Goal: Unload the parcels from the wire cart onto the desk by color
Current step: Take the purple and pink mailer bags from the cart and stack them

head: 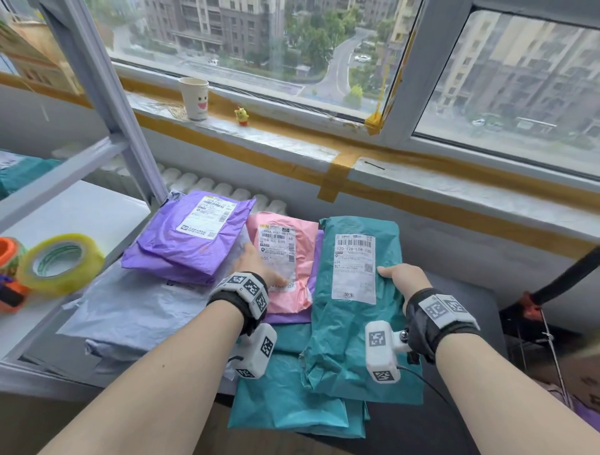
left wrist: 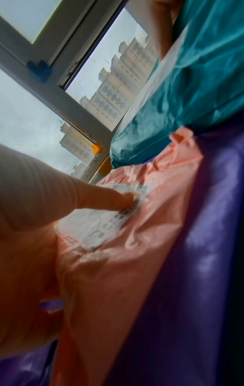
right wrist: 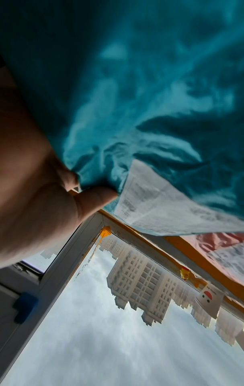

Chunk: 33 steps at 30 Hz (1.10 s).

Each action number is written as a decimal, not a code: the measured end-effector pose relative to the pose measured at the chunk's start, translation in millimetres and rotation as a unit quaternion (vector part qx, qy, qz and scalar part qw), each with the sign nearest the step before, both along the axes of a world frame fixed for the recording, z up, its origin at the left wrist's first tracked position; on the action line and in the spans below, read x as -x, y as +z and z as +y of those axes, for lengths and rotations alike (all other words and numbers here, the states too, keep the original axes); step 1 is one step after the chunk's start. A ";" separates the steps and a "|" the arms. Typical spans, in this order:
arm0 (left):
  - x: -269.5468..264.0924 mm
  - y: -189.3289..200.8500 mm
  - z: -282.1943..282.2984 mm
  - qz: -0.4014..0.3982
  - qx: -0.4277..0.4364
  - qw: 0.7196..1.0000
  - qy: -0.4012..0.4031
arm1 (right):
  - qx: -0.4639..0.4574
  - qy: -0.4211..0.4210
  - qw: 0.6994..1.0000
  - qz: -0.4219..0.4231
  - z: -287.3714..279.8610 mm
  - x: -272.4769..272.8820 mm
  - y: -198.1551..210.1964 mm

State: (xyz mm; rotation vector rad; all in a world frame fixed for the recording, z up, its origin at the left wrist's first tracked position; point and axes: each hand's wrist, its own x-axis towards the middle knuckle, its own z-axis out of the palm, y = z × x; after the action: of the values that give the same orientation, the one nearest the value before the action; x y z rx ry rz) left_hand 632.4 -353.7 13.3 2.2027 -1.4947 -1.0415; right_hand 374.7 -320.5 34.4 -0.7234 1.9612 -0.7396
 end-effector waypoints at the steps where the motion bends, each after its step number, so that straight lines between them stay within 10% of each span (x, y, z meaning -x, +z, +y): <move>1: 0.2 0.2 0.3 0.010 0.017 1.000 -0.006 | 0.004 -0.003 1.000 -0.001 1.1 -0.7 0.3; 12: 9.9 18.2 13.0 -0.029 0.089 0.993 -0.071 | 0.022 -0.045 0.999 0.018 14.5 -0.2 7.6; 22: 3.4 20.4 8.9 0.178 -0.046 0.982 0.048 | 0.012 -0.046 0.998 0.038 18.8 1.7 5.1; 33: -58.5 84.3 -13.9 0.201 0.051 0.977 0.050 | 0.034 0.037 0.991 0.125 -6.7 -14.7 64.6</move>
State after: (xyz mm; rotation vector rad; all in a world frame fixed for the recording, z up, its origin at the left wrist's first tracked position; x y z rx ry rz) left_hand 690.9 -367.6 97.6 1.8365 -1.2150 -1.2541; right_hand 389.4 -327.3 99.0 -0.9640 2.1293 -0.7003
